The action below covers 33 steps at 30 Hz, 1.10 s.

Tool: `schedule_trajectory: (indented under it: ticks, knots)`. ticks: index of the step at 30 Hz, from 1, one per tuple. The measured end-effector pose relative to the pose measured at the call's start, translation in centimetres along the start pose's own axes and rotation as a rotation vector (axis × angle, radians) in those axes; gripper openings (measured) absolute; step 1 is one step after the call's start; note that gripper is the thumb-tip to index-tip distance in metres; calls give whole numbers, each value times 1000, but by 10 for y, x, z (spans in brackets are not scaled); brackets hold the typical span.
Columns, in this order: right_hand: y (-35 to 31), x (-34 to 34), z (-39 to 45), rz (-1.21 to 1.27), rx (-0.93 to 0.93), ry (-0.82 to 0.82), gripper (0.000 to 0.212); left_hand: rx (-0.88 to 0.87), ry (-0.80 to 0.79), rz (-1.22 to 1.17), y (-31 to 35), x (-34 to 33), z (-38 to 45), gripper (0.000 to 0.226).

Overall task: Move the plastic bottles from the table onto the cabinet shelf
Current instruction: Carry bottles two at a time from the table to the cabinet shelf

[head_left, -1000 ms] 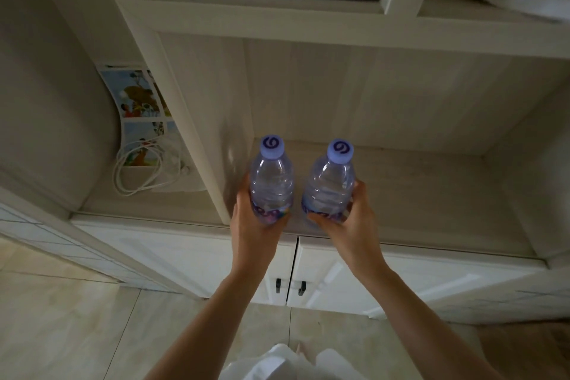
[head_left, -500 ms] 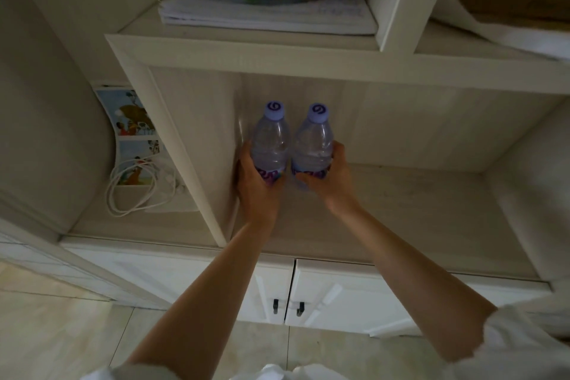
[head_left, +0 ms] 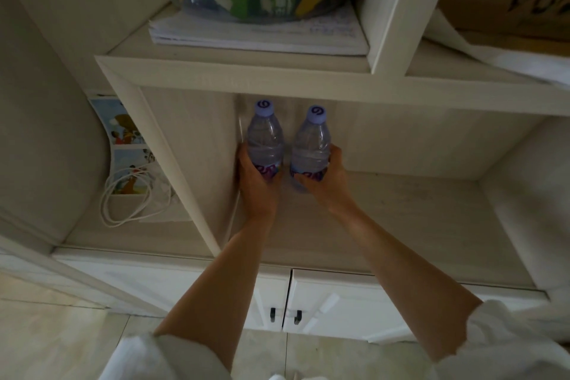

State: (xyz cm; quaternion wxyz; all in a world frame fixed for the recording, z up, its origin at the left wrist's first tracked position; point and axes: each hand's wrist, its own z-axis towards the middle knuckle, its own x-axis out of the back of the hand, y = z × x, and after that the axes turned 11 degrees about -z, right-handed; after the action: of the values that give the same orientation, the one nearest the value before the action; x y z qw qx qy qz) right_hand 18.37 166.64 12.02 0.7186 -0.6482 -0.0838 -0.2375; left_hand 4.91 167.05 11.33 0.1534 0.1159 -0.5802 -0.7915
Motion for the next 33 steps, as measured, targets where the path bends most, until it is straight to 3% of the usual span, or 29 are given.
schedule_trajectory:
  ticks: [7, 13, 19, 22, 29, 33]
  knots:
    - [-2, 0, -2, 16, -68, -25, 65, 98, -9, 93, -8, 3, 4, 86]
    - [-2, -2, -20, -23, -182, 48, 82, 163, -49, 136, -7, 18, -10, 73]
    - [8, -7, -53, -52, -248, 150, 56, 314, -113, -8, 3, 40, -38, 60]
    - [7, -5, -76, -75, -194, 112, 46, 320, -128, -28, 9, 55, -58, 53]
    - [-12, 7, -132, -146, -14, -73, 38, 154, -121, 114, 18, 89, -113, 31]
    - [-10, 15, -156, -187, 110, -194, 34, 157, -41, 182, 17, 99, -150, 27]
